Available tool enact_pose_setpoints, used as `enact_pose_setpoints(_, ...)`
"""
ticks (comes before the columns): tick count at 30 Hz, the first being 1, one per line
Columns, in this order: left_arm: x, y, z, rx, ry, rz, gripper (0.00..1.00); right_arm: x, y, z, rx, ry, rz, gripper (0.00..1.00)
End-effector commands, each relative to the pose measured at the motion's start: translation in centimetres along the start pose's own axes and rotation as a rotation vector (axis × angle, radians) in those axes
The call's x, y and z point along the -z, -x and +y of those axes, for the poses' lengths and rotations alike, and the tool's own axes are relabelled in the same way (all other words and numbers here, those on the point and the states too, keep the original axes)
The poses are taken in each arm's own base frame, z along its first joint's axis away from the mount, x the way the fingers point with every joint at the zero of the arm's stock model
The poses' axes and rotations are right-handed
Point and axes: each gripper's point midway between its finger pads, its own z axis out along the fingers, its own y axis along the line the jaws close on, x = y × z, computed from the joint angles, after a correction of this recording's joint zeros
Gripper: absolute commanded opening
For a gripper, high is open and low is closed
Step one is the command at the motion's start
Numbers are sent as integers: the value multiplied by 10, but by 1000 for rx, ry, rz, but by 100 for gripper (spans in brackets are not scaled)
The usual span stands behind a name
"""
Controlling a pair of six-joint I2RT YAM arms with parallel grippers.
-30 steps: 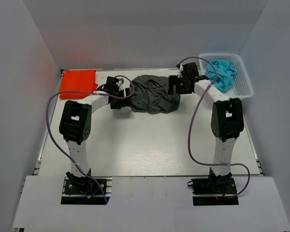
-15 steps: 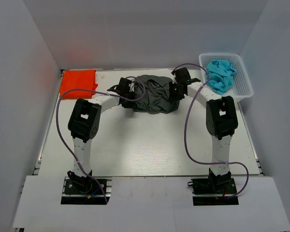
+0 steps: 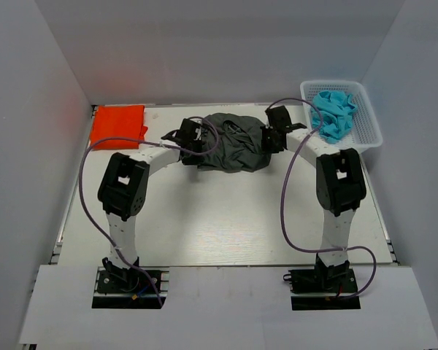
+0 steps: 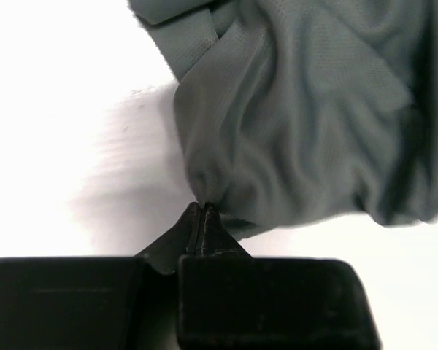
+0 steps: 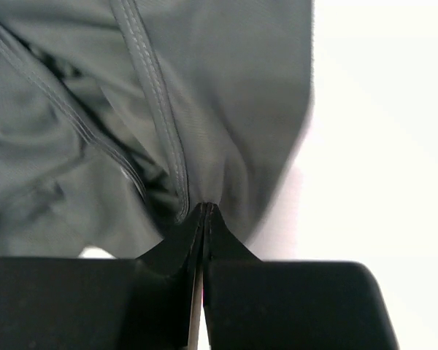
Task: Fold and stack the t-shirts
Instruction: Flatten out the tshirt
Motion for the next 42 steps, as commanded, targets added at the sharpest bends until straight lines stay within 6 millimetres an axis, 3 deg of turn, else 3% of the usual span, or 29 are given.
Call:
enact_pose_setpoints(1, 58, 43, -8, 23, -13, -149, 0, 51, 59, -3, 7, -22, -242, 0)
enact_pose_setpoints(3, 60, 42, -8, 32, -14, -150, 0, 64, 63, -5, 8, -38, -260, 0)
enact_pose_setpoints(5, 73, 44, -1, 50, 28, -161, 0, 68, 58, -7, 5, -45, -249, 0)
enact_pose_setpoints(6, 81, 47, 0, 60, 38, -168, 0, 84, 68, -7, 20, -46, -289, 0)
enact_pose_setpoints(7, 88, 52, -1, 62, 31, -185, 0, 87, 66, -10, 16, -61, -297, 0)
enact_pose_setpoints(12, 153, 94, -2, 63, 27, -362, 0, 158, 112, -12, -2, -79, -522, 0)
enact_pose_setpoints(15, 215, 132, 1, 81, 42, -537, 0, 200, 140, -21, -36, -137, -658, 0)
enact_pose_setpoints(17, 269, 160, 3, 108, 37, -694, 0, 250, 163, -30, -45, -186, -794, 0)
enact_pose_setpoints(18, 289, 168, 4, 124, 37, -746, 0, 257, 170, -30, -44, -195, -826, 0)
enact_pose_setpoints(19, 327, 182, 3, 118, 20, -839, 0, 292, 181, -31, -48, -204, -907, 0)
enact_pose_setpoints(20, 347, 189, 2, 117, 7, -885, 0, 304, 184, -31, -47, -202, -938, 0)
enact_pose_setpoints(23, 414, 204, -15, 71, -120, -1049, 0, 375, 201, -21, -41, -137, -1133, 0)
enact_pose_setpoints(24, 433, 206, -20, 67, -163, -1097, 0, 401, 201, -18, -40, -112, -1187, 0)
enact_pose_setpoints(26, 495, 206, -31, 25, -270, -1235, 0, 450, 197, -7, -9, -41, -1294, 0)
enact_pose_setpoints(27, 513, 204, -33, 18, -298, -1271, 0, 464, 197, -1, 11, -8, -1329, 0)
enact_pose_setpoints(28, 546, 197, -39, -20, -358, -1328, 0, 475, 195, 1, 17, 14, -1354, 0)
enact_pose_setpoints(29, 558, 193, -42, -37, -389, -1349, 0, 506, 188, 4, 31, 39, -1418, 0)
enact_pose_setpoints(31, 593, 183, -52, -89, -476, -1411, 0, 528, 183, 15, 88, 99, -1467, 0)
enact_pose_setpoints(32, 610, 175, -53, -105, -504, -1442, 0, 553, 173, 17, 101, 122, -1514, 0)
enact_pose_setpoints(35, 644, 163, -55, -140, -565, -1495, 0, 587, 158, 26, 174, 178, -1587, 0)
enact_pose_setpoints(36, 650, 159, -54, -129, -578, -1502, 0, 609, 146, 27, 188, 200, -1629, 0)
enact_pose_setpoints(38, 668, 148, -49, -138, -585, -1538, 0, 619, 138, 34, 227, 236, -1653, 0)
enact_pose_setpoints(39, 674, 145, -47, -115, -597, -1545, 0, 635, 127, 37, 252, 264, -1687, 0)
enact_pose_setpoints(41, 685, 138, -45, -108, -611, -1564, 0, 642, 120, 46, 296, 314, -1693, 0)
enact_pose_setpoints(42, 683, 137, -45, -98, -618, -1551, 0, 649, 115, 46, 301, 324, -1704, 0)
